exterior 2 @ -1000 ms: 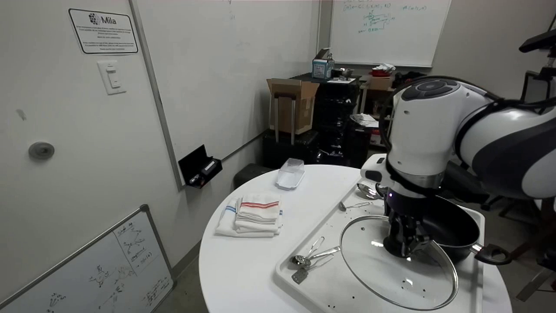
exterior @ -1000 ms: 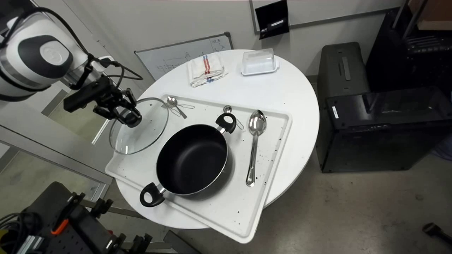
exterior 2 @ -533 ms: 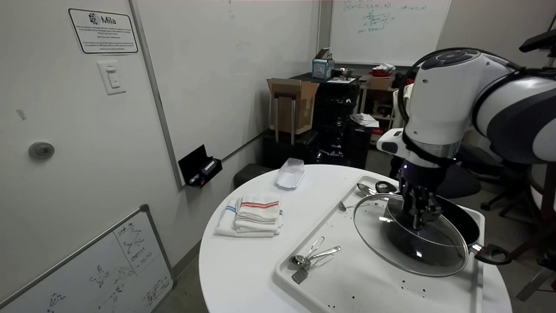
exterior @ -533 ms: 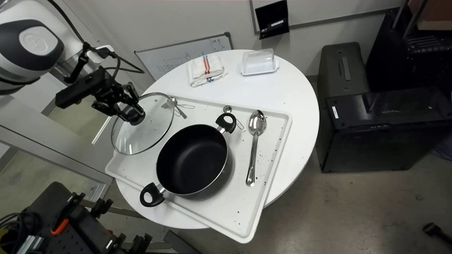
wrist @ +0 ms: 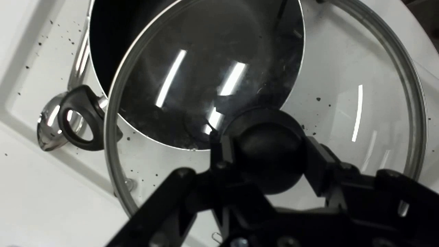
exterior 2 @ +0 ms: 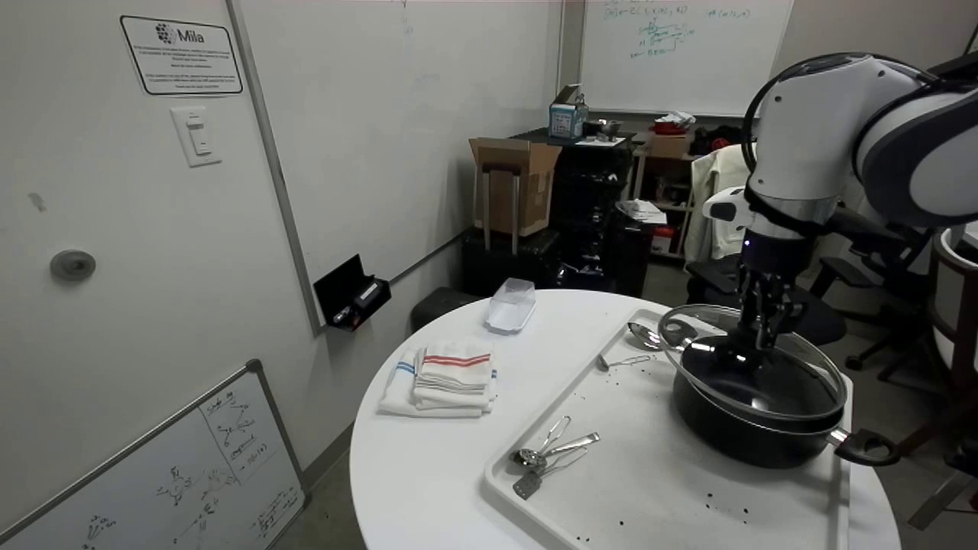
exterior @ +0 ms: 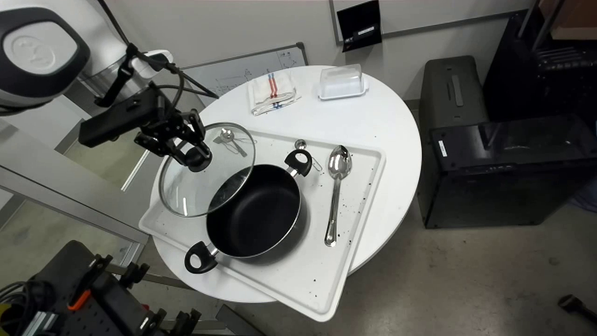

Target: Place the lid on the pot

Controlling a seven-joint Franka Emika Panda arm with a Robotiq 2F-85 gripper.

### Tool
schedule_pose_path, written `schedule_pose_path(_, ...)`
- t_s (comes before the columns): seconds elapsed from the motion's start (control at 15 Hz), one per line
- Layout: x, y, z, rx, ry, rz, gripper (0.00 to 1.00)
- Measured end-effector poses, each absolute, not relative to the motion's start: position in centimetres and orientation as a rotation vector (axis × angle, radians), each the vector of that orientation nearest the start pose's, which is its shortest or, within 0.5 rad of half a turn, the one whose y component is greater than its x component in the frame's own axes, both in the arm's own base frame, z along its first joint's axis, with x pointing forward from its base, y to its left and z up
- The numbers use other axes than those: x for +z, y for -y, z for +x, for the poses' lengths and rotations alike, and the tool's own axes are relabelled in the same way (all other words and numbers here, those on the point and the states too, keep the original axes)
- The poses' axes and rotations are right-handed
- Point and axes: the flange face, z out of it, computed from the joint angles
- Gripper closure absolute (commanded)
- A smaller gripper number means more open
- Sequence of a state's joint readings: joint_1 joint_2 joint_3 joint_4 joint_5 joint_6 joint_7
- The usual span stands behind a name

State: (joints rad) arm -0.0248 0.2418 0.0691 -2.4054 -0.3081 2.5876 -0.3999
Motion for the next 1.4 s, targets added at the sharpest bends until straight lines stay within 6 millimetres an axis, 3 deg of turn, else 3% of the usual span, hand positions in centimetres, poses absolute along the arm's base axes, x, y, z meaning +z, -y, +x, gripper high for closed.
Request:
schedule_pose_path(0.4, 21.7, 4.0, 49.0, 0.134, 1.046, -3.085, 0.75)
schedule_pose_path(0.67, 21.4, 6.8, 48.6, 0.155, 0.987, -3.105, 0.75)
schedule_pose_path(0.93, 20.0, 7.8, 48.2, 0.185, 0.957, -3.106, 0.75)
schedule_pose_path(1.4, 16.6, 7.6, 48.0, 0.198, 0.967, -3.083, 0.75)
